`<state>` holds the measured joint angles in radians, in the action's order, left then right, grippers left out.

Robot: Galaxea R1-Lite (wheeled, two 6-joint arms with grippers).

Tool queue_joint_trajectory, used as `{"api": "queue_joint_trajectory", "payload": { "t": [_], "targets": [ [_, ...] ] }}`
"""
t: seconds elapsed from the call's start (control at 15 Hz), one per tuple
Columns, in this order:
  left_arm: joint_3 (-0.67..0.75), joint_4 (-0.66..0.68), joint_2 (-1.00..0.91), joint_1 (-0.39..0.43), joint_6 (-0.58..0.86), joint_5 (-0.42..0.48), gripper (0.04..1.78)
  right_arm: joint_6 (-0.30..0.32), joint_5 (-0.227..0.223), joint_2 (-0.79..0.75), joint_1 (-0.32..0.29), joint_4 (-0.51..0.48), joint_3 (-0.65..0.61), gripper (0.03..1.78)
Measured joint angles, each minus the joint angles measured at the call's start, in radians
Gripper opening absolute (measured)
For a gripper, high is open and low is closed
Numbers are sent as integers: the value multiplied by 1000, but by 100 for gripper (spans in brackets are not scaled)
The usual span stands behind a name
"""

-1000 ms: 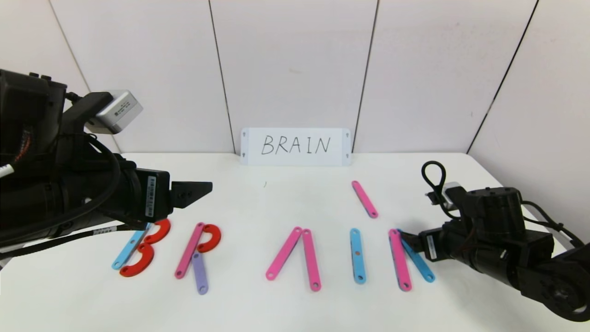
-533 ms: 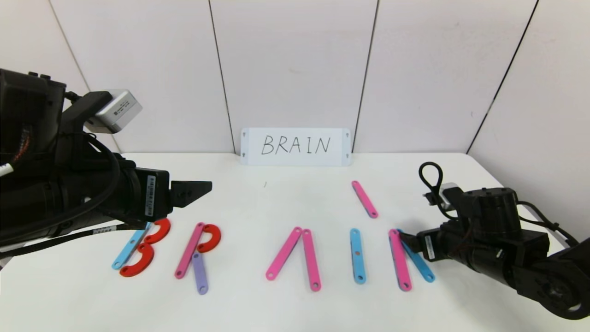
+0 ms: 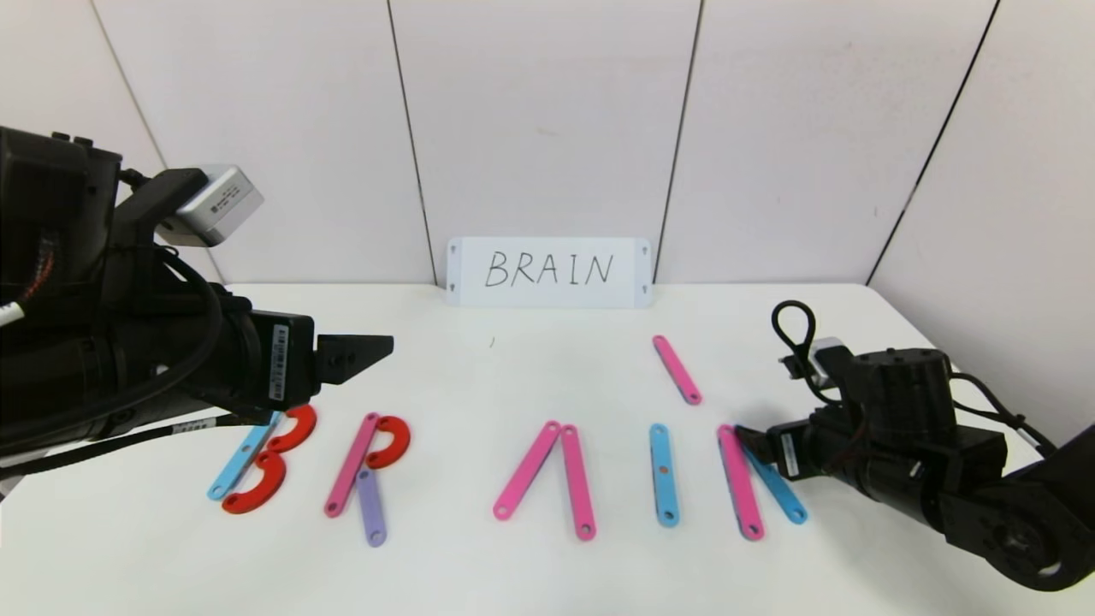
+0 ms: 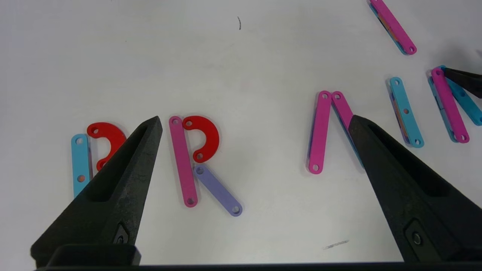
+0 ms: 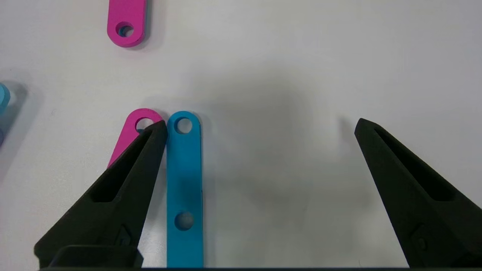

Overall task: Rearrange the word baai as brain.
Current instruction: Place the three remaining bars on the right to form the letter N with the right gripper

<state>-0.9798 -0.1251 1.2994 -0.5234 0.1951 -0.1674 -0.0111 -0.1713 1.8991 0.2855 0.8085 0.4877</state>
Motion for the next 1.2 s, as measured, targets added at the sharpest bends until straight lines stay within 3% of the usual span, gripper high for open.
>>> {"api": "queue_joint_trajectory", "payload": {
  "t": [0.6, 1.2],
  "targets": [
    [1, 0, 0, 0, 0, 0, 173, -6, -4, -2, -4, 8, 12, 173],
    [3, 0, 3, 0, -2, 0, 173, -64, 13, 16, 38, -57, 208, 173]
  ]
}}
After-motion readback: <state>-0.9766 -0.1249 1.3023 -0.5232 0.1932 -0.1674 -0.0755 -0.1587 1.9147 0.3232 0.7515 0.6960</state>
